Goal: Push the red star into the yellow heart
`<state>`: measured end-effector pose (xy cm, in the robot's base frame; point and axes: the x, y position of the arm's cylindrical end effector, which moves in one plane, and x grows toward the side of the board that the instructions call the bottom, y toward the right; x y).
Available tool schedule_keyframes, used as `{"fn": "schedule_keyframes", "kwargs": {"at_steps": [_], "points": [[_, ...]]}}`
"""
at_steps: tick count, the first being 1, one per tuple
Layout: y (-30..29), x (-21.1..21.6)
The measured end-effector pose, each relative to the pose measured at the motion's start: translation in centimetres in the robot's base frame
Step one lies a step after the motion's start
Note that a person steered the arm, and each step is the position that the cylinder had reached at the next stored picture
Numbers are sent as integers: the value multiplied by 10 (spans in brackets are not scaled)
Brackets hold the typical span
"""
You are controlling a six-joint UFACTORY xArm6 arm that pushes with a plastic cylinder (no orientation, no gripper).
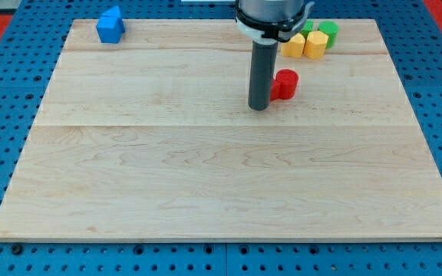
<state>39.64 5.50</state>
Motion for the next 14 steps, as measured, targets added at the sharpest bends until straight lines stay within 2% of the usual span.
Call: {"fn": "schedule_keyframes", "kwargs": {"at_steps": [3, 4, 6, 7, 8, 9, 11, 14], "points": [[66, -62], [70, -78], [69, -61], [17, -77], [-32, -73], [-60, -100], [8, -103], [-33, -97]]}}
